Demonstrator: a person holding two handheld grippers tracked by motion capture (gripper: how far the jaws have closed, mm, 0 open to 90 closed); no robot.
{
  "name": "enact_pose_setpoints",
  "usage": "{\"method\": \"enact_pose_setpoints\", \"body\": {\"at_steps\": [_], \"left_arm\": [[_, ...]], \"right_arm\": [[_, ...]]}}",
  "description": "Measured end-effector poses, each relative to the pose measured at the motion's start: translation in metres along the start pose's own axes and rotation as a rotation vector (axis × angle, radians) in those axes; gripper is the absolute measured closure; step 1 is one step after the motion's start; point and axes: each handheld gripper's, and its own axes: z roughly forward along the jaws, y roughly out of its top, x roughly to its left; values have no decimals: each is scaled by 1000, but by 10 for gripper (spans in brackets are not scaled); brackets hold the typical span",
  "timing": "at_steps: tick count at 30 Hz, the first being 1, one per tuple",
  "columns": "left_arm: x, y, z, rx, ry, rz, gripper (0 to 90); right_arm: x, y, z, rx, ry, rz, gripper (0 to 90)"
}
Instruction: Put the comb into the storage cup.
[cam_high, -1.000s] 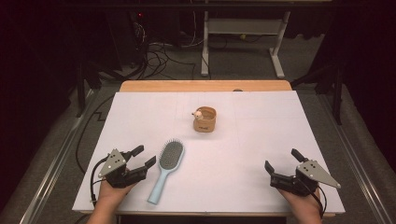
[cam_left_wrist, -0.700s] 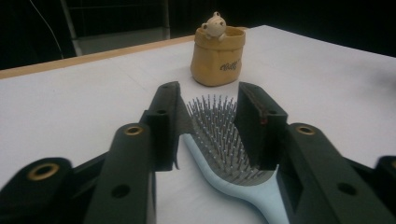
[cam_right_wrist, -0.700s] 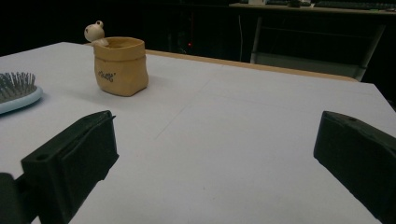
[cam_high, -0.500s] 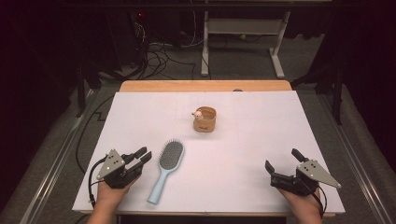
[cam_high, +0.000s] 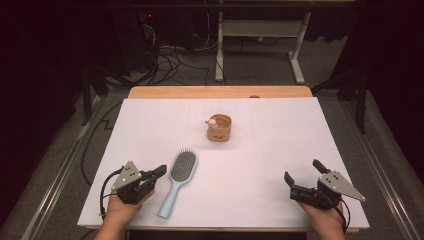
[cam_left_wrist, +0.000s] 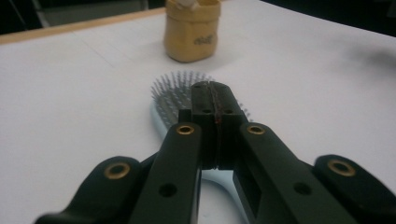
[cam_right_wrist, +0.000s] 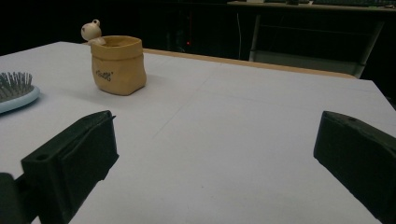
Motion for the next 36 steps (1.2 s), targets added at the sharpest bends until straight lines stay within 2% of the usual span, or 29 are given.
{"method": "enact_pose_setpoints", "body": {"at_steps": [5,6,10,11,13,14,15,17,20,21,22,27,36], "left_arm": [[-6,-18,0,92,55,31,899],[-7,-22,0,111,66,49,899],[-11,-37,-2,152,108,88,900],[-10,-41,-3,180,128,109,900],[-10,-43,-3,190,141,114,900],[-7,-47,-3,212,164,137,900],[-7,-47,-3,212,164,137,900],[-1,-53,1,241,212,171,900],[1,-56,2,261,231,179,900],[1,-56,2,261,231,179,900],[1,-57,2,268,224,205,900],[1,-57,2,273,235,212,900],[7,-46,4,226,266,219,900]], "right_arm": [[0,0,0,0,-3,2,2],[0,0,-1,-1,-3,4,3],[-1,0,-1,-3,-4,9,3],[-1,0,-1,-4,-5,9,3],[-2,0,-1,-3,-5,8,3],[-2,0,-1,-3,-5,11,3],[-2,0,-1,-3,-5,11,3],[-1,0,-1,-4,-6,11,3],[-1,0,-1,-4,-5,8,3],[-1,0,-1,-4,-5,8,3],[-1,0,-1,-6,-6,7,3],[-2,0,-1,-4,-6,8,3],[-2,1,-1,-9,-6,13,3]]}}
